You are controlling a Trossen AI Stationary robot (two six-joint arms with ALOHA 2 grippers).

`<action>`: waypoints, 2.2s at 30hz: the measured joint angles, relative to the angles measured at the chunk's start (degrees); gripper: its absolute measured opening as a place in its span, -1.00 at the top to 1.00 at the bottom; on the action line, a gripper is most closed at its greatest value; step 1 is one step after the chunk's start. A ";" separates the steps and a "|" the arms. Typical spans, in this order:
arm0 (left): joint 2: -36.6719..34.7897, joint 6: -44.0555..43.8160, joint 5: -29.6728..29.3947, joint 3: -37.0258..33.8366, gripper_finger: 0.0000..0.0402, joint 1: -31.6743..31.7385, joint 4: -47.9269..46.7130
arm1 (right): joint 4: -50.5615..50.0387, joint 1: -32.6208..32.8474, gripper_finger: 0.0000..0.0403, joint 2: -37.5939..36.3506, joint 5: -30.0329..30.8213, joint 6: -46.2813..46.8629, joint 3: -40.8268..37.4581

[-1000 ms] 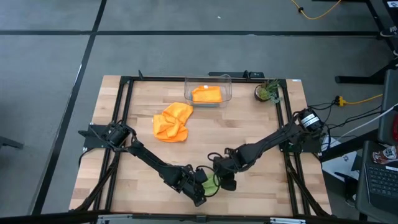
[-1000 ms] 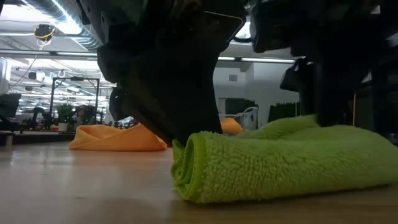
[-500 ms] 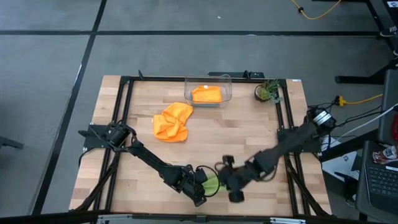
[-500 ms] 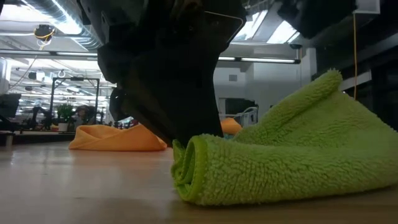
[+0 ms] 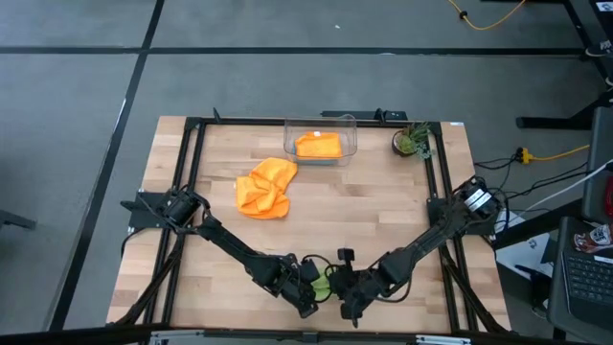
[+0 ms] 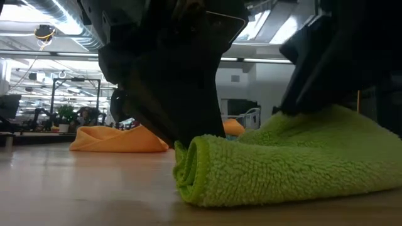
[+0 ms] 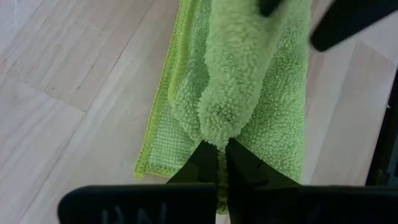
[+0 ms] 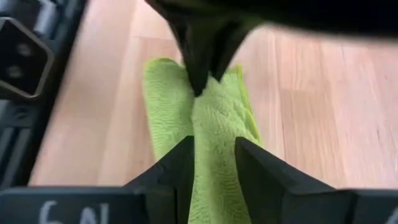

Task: Fold microfiber towels
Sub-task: Fold the green microfiber cloth, then put the green microfiber cloth into the transparent bin

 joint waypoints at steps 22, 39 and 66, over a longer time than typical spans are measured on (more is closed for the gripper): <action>-8.75 -1.46 -3.05 -0.21 1.00 -0.15 -7.88 | -2.29 -0.32 0.42 4.62 1.75 4.45 0.07; -10.49 -6.51 3.16 -0.07 0.33 1.99 -14.40 | -2.69 -1.02 0.42 4.62 0.18 5.85 0.03; -8.56 -7.70 -1.24 0.02 0.36 -4.60 1.21 | -40.33 -6.10 0.42 -1.93 -13.12 1.36 17.71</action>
